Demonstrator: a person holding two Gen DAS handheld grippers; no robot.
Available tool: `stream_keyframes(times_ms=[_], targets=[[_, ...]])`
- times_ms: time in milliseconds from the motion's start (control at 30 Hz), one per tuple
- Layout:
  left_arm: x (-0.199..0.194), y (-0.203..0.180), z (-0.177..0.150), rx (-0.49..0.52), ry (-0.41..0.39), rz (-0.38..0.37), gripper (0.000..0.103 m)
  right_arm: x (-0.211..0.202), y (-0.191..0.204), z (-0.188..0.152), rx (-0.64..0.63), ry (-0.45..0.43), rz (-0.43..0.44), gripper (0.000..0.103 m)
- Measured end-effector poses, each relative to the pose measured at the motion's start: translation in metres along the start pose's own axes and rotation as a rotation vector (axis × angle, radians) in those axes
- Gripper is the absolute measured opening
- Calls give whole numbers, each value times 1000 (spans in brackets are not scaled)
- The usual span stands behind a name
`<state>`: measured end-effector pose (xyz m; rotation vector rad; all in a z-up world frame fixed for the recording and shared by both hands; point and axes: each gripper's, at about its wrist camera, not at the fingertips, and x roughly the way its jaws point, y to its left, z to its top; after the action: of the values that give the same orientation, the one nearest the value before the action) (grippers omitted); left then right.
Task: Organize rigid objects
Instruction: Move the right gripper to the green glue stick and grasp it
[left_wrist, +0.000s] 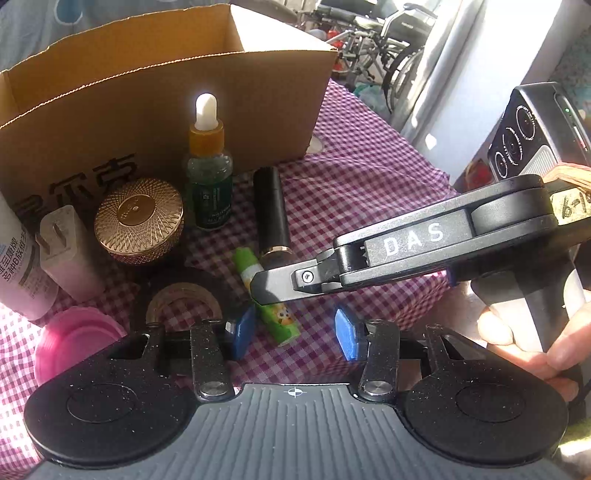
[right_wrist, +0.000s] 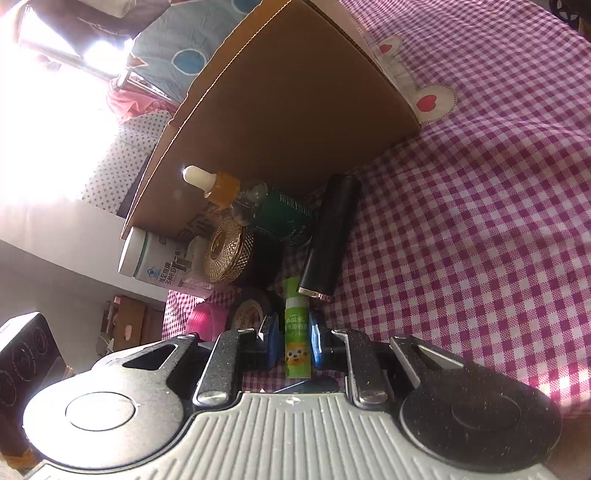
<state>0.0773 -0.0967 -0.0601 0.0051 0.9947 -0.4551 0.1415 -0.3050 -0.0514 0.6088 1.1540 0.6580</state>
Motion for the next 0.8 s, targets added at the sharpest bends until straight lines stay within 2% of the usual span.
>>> stream_keyframes(times_ms=[167, 233, 300, 567, 800], targets=[[-2, -6, -7, 23, 21, -26, 38, -13, 1, -13, -15, 9, -31, 20], [-4, -11, -10, 50, 22, -3, 31, -17, 0, -19, -12, 6, -36, 20], [-3, -15, -9, 70, 24, 23, 28, -18, -1, -22, -7, 2, -41, 19], [-2, -12, -8, 65, 22, 47, 27, -12, 11, -18, -36, -15, -78, 19], [-2, -10, -7, 46, 6, 50, 28, -10, 14, -25, -48, -57, -61, 20]])
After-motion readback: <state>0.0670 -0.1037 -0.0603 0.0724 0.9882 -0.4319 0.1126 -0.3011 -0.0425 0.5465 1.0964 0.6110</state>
